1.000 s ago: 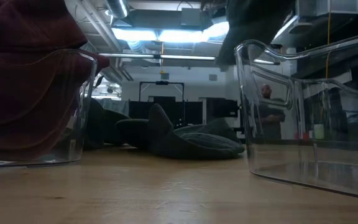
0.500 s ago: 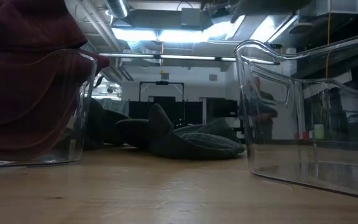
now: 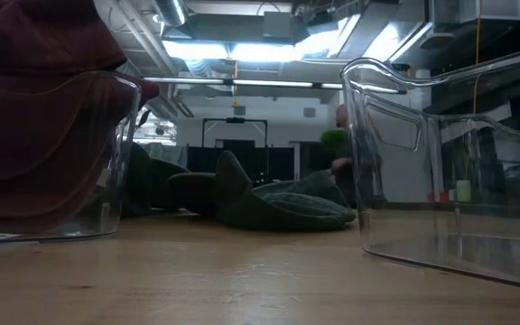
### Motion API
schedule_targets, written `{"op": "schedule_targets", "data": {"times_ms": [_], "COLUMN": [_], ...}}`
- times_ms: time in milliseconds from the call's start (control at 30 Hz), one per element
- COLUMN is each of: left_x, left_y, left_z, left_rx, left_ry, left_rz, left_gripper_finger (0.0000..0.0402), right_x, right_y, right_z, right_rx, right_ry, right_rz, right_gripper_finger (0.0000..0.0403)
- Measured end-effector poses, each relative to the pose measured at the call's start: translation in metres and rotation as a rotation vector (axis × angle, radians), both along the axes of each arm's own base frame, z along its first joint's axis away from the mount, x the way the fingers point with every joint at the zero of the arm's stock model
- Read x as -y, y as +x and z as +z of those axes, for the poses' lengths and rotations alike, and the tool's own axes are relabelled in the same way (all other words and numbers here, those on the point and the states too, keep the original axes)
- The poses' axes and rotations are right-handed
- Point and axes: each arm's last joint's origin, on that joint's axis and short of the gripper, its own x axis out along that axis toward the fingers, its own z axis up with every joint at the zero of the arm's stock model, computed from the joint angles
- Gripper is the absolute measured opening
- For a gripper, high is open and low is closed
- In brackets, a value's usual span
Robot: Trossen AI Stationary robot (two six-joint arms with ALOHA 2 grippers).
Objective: Pick & Place hat
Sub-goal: Put the right black cap into the right transparent bin
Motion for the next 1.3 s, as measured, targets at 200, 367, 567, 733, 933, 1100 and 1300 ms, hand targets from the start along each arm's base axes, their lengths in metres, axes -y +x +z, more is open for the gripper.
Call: {"op": "schedule_targets", "data": {"times_ms": [200, 367, 567, 733, 933, 1100, 1300], "left_x": [0.0, 0.0, 0.0, 0.0, 0.0, 0.0, 0.0], "left_y": [0.0, 0.0, 0.0, 0.0, 0.0, 0.0, 0.0], "left_z": [0.0, 0.0, 0.0, 0.0, 0.0, 0.0, 0.0], "left_rx": [0.0, 0.0, 0.0, 0.0, 0.0, 0.0, 0.0], "left_ry": [0.0, 0.0, 0.0, 0.0, 0.0, 0.0, 0.0], "left_rz": [0.0, 0.0, 0.0, 0.0, 0.0, 0.0, 0.0], "left_gripper_finger": [0.0144, 0.0143, 0.0143, 0.0143, 0.0143, 0.0143, 0.0143], "right_x": [-0.018, -0.033, -0.049, -0.051, -0.048, -0.047, -0.051], "right_y": [-0.001, 0.0, 0.006, 0.01, 0.008, 0.008, 0.017], "right_z": [-0.005, -0.019, -0.061, -0.102, -0.14, -0.16, -0.173], "right_rx": [-0.034, -0.085, -0.119, -0.14, -0.208, -0.28, -0.31], "right_ry": [-0.011, -0.013, 0.106, 0.191, 0.217, 0.206, 0.19], "right_rz": [0.036, 0.05, 0.06, 0.048, 0.024, -0.02, -0.041], "right_gripper_finger": [0.0018, 0.0018, 0.0017, 0.0017, 0.0017, 0.0017, 0.0017]}}
